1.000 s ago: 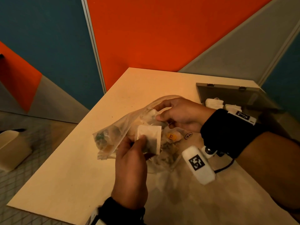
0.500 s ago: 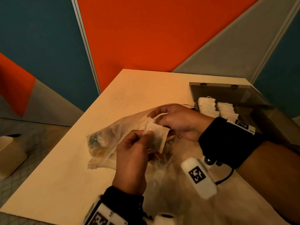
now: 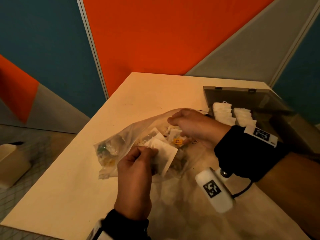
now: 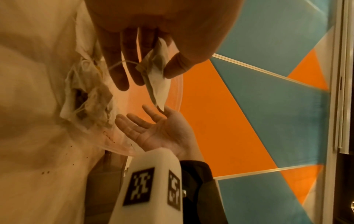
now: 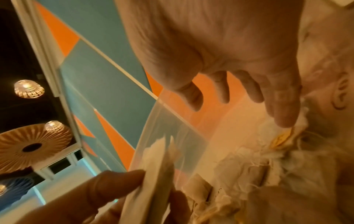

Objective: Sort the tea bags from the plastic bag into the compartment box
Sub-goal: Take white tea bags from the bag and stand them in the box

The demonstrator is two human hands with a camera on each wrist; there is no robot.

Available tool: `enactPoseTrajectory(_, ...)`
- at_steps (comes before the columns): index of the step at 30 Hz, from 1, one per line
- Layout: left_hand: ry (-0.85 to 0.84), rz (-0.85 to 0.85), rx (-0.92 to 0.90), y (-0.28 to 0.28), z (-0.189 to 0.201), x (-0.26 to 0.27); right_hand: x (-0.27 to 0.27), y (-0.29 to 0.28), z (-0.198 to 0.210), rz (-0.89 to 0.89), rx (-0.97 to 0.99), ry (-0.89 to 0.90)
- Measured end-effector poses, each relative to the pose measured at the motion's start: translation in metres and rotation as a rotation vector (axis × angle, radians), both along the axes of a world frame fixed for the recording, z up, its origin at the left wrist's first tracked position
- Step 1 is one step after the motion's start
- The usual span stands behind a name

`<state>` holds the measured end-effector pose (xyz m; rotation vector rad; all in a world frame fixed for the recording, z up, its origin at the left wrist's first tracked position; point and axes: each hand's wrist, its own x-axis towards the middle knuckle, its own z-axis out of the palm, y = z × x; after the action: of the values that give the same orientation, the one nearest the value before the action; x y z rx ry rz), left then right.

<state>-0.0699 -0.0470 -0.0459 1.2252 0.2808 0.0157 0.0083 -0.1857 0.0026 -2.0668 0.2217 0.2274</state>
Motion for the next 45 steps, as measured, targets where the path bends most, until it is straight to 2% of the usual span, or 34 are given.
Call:
enactPoseTrajectory(4, -0.006, -0.023, -0.007, -0.001, 0.003, -0.002, -0.015, 0.001, 0.009, 0.260, 0.007, 0.219)
enactPoseTrajectory(8, -0.033, -0.066, 0.032, -0.006, 0.005, -0.006, -0.023, -0.004, 0.012, 0.332, 0.056, 0.254)
enactPoseTrajectory(15, -0.036, -0.099, 0.047, -0.003, 0.003, -0.006, -0.049, -0.038, 0.019, 0.159, 0.123, 0.080)
enactPoseTrajectory(22, 0.020, -0.149, 0.115, -0.014, 0.001, -0.008, -0.093, -0.082, 0.020, -0.063, 0.311, 0.079)
enactPoseTrajectory(28, 0.019, -0.303, 0.095, -0.045, 0.011, -0.027, -0.125, -0.084, 0.004, -0.173, 0.414, 0.062)
enactPoseTrajectory(32, 0.050, -0.379, 0.038, -0.061, 0.012, -0.038, -0.136, -0.081, -0.004, -0.258, 0.353, 0.017)
enactPoseTrajectory(40, 0.043, -0.398, -0.082, -0.065, 0.014, -0.046, -0.148, -0.074, -0.013, -0.307, 0.216, -0.043)
enactPoseTrajectory(45, 0.001, -0.460, -0.035, -0.062, 0.012, -0.048, -0.148, -0.069, -0.016, -0.318, 0.202, -0.058)
